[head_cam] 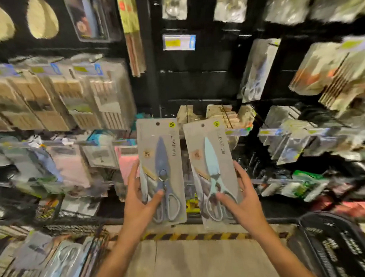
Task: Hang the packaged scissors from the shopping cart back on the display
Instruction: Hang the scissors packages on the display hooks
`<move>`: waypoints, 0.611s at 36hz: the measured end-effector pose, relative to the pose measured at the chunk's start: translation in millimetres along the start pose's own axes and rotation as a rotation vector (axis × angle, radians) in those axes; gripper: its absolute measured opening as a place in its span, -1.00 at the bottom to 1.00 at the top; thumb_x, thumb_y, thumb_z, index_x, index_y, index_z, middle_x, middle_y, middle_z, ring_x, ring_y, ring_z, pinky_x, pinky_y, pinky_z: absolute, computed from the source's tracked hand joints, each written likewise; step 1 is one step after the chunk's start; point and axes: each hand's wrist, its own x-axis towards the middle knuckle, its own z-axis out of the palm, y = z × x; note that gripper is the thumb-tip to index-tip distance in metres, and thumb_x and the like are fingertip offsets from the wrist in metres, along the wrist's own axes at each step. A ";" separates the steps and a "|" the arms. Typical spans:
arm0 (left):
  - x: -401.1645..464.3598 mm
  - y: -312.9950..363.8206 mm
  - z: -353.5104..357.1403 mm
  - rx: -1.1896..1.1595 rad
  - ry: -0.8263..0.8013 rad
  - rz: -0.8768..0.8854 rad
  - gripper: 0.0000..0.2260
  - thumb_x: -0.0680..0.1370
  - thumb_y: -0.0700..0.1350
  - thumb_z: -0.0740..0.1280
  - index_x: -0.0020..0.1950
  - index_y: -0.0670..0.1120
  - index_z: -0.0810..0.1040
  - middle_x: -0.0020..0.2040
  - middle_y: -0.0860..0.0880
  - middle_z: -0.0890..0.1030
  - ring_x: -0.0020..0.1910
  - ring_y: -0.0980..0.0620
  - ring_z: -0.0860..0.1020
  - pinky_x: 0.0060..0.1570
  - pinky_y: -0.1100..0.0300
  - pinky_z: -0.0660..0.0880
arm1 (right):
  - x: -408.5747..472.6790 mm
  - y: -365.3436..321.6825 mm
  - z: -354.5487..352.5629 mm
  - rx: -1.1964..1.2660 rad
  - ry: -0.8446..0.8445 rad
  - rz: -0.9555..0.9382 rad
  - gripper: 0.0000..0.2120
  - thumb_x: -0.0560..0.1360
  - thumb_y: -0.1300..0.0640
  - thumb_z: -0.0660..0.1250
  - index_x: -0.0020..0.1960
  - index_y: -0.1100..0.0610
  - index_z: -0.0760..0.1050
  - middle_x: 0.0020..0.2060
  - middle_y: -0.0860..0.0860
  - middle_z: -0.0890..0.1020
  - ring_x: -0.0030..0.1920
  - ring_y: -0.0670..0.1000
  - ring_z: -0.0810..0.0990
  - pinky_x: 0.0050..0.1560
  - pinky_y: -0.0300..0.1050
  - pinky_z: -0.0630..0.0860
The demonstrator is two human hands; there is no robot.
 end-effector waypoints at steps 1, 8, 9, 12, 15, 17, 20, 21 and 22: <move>-1.4 4.9 15.7 -0.001 -0.023 0.005 -0.19 0.50 -0.22 0.49 0.58 0.26 0.15 0.52 0.42 0.19 0.51 0.39 0.16 0.52 -0.08 0.23 | -3.7 1.4 -16.3 -0.002 0.028 0.000 -0.16 0.45 0.21 0.54 0.56 -0.19 0.18 0.40 -0.08 0.49 0.33 -0.14 0.52 0.20 -0.33 0.54; -5.5 39.0 109.8 -0.019 -0.130 0.088 -0.20 0.49 -0.24 0.50 0.59 0.18 0.18 0.53 0.34 0.27 0.48 0.35 0.26 0.46 0.10 0.36 | -20.6 6.3 -108.2 0.018 0.173 0.005 -0.15 0.45 0.26 0.54 0.57 -0.11 0.19 0.32 -0.14 0.53 0.22 -0.27 0.56 0.08 -0.43 0.52; -5.0 43.6 120.3 -0.021 -0.142 0.102 -0.20 0.49 -0.24 0.49 0.60 0.15 0.18 0.52 0.35 0.28 0.47 0.36 0.28 0.43 0.19 0.39 | -21.5 6.4 -118.4 0.018 0.188 0.004 -0.15 0.45 0.27 0.54 0.57 -0.11 0.19 0.31 -0.16 0.54 0.21 -0.27 0.56 0.07 -0.43 0.52; -2.1 57.1 146.4 -0.013 -0.177 0.124 -0.20 0.48 -0.18 0.49 0.60 0.17 0.16 0.50 0.36 0.29 0.46 0.36 0.30 0.30 0.41 0.41 | -21.1 8.0 -144.8 0.022 0.222 -0.001 -0.16 0.45 0.26 0.54 0.57 -0.13 0.20 0.33 -0.20 0.53 0.24 -0.25 0.56 0.09 -0.40 0.54; 5.0 68.7 166.0 -0.024 -0.206 0.132 -0.20 0.48 -0.16 0.50 0.59 0.20 0.17 0.48 0.34 0.33 0.44 0.32 0.35 0.30 0.32 0.46 | -15.7 8.3 -165.5 0.021 0.240 0.002 -0.15 0.45 0.24 0.54 0.56 -0.17 0.20 0.37 -0.16 0.51 0.29 -0.20 0.55 0.19 -0.28 0.57; 12.7 72.4 175.9 -0.035 -0.223 0.131 -0.19 0.48 -0.16 0.51 0.58 0.24 0.16 0.50 0.20 0.38 0.44 0.20 0.41 0.34 0.09 0.50 | -9.4 8.8 -176.2 0.025 0.249 -0.002 -0.14 0.45 0.23 0.54 0.56 -0.19 0.19 0.38 -0.14 0.51 0.30 -0.16 0.55 0.24 -0.19 0.57; 27.1 76.2 189.7 -0.032 -0.240 0.141 -0.18 0.48 -0.15 0.51 0.57 0.28 0.14 0.50 0.10 0.41 0.44 0.13 0.43 0.35 -0.06 0.49 | 3.0 10.5 -187.0 0.015 0.266 -0.020 -0.15 0.45 0.23 0.54 0.57 -0.18 0.18 0.39 -0.13 0.51 0.32 -0.14 0.55 0.25 -0.17 0.57; 32.4 77.0 194.0 -0.039 -0.247 0.144 -0.18 0.49 -0.16 0.51 0.57 0.29 0.14 0.50 0.10 0.41 0.43 0.13 0.44 0.35 -0.05 0.49 | 7.9 11.3 -189.6 0.014 0.269 -0.025 -0.15 0.46 0.23 0.53 0.57 -0.18 0.18 0.39 -0.13 0.51 0.32 -0.13 0.54 0.25 -0.16 0.57; 37.9 77.7 198.4 -0.047 -0.252 0.144 -0.18 0.49 -0.18 0.51 0.57 0.30 0.14 0.49 0.10 0.42 0.43 0.13 0.45 0.35 -0.01 0.49 | 13.6 12.5 -192.1 0.015 0.271 -0.028 -0.15 0.46 0.23 0.53 0.57 -0.19 0.18 0.39 -0.14 0.50 0.33 -0.12 0.54 0.25 -0.16 0.57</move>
